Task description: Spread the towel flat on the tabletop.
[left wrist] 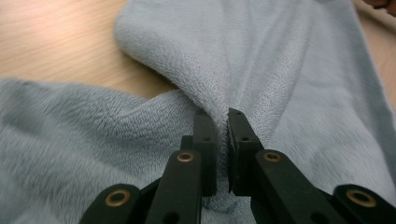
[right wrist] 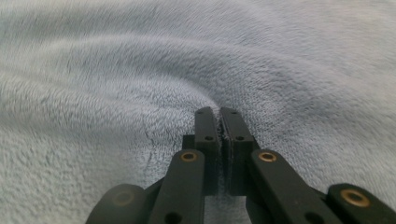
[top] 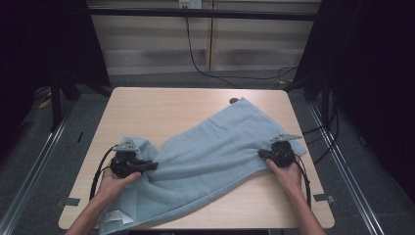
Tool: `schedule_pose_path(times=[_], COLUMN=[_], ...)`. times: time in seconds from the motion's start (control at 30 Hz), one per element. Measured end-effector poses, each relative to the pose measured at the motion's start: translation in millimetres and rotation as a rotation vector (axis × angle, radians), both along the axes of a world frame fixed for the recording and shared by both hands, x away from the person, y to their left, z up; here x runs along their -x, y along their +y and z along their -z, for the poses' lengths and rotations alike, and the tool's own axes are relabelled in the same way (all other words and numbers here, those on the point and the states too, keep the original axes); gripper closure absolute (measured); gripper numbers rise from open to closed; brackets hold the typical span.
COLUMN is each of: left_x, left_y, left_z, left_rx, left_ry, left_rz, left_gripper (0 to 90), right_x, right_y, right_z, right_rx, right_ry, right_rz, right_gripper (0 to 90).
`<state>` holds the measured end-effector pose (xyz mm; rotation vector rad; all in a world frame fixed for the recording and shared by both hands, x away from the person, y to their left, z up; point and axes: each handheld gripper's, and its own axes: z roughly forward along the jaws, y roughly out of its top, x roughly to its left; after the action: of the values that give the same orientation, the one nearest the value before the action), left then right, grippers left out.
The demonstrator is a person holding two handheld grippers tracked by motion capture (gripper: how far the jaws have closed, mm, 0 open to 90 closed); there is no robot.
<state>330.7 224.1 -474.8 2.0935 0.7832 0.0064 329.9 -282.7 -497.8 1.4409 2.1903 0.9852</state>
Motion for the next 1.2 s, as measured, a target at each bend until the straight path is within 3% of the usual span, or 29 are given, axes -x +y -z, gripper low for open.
schedule_pose_path(times=[0.23, 0.33, 0.43, 0.53, 0.67, 0.73, 0.77, 0.83, 0.9, 0.97, 1.13, 1.2], left_x=[10.8, 13.1, 11.8, 7.7, 4.5, 2.4, 0.4, -6.4, -14.2, -20.4, -27.0, -25.1], left_y=[-12.2, -13.6, -8.7, 1.1, 12.3, 15.5, 16.9, 20.4, 24.2, 25.2, 12.3, 5.2], left_z=[1.4, 4.2, 2.5, -1.8, -6.4, -7.3, -7.1, -6.6, -4.7, -0.3, 16.3, 20.0], left_rx=[0.037, 0.029, 0.044, 0.08, 0.126, 0.116, 0.107, 0.07, 0.067, 0.053, -0.042, -0.098], left_ry=[0.04, 0.041, 0.037, 0.032, 0.026, 0.012, 0.01, 0.001, -0.001, -0.003, -0.006, -0.025], left_rz=[0.053, 0.069, 0.056, 0.023, -0.005, -0.024, -0.036, -0.059, -0.085, -0.114, -0.091, -0.072], left_gripper=[84.1, 83.2, 78.8, 74.1, 73.6, 72.1, 71.5, 68.7, 67.6, 64.7, 56.6, 55.6], right_x=[-29.6, -37.2, -30.7, -14.3, 9.9, 22.3, 28.4, 41.4, 53.6, 65.2, 84.6, 88.0], right_y=[-4.3, 1.1, 8.6, 16.3, 33.7, 43.6, 50.3, 64.9, 78.0, 86.4, 97.0, 100.3], right_z=[-4.2, -7.0, -10.3, -19.9, -32.7, -36.1, -35.9, -32.9, -27.8, -22.0, -7.5, -2.7], right_rx=[-0.011, -0.034, -0.047, -0.086, -0.093, -0.153, -0.156, -0.139, -0.113, -0.118, -0.096, -0.066], right_ry=[-0.033, -0.056, -0.07, -0.097, -0.116, -0.112, -0.105, -0.078, -0.047, -0.021, 0.026, 0.038], right_rz=[0.048, 0.053, 0.036, 0.016, -0.066, -0.117, -0.152, -0.205, -0.258, -0.291, -0.326, -0.33], right_gripper=[86.9, 85.8, 77.1, 69.6, 65.5, 65.1, 65.0, 63.8, 63.0, 61.6, 52.0, 47.6])
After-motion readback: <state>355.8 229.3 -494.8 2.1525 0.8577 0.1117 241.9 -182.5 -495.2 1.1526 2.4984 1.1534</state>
